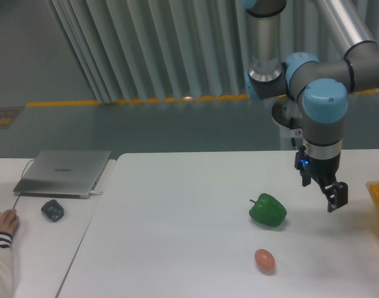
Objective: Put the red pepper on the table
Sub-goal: 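Move the gripper sideways toward the yellow crate and out of view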
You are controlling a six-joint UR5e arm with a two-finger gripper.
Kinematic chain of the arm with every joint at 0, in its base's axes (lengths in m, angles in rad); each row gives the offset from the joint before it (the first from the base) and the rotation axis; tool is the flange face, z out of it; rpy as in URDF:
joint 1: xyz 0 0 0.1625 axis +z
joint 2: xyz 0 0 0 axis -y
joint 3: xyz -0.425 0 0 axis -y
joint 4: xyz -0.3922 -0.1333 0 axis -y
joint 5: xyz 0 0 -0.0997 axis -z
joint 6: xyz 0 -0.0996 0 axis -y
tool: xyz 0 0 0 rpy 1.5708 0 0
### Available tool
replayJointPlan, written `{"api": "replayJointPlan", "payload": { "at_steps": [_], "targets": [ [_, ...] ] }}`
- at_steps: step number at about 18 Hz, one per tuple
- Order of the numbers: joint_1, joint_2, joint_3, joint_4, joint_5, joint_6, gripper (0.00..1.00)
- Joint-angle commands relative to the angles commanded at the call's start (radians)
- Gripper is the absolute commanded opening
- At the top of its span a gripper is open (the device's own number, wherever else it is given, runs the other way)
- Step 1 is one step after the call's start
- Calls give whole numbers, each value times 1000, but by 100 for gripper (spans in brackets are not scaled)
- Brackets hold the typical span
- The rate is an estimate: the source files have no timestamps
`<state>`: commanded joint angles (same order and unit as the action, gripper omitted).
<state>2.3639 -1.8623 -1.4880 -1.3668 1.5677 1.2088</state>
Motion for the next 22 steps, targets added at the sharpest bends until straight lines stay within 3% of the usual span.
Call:
{"api": "replayJointPlan", "payload": {
  "at_steps": [5, 8, 19, 22],
  "targets": [
    [28, -2, 11, 0, -2, 8, 100],
    [29, 2, -11, 72, 6, 8, 100],
    [60, 8, -26, 94, -11, -12, 100],
    [87, 6, -35, 135, -43, 1, 100]
  ]
}}
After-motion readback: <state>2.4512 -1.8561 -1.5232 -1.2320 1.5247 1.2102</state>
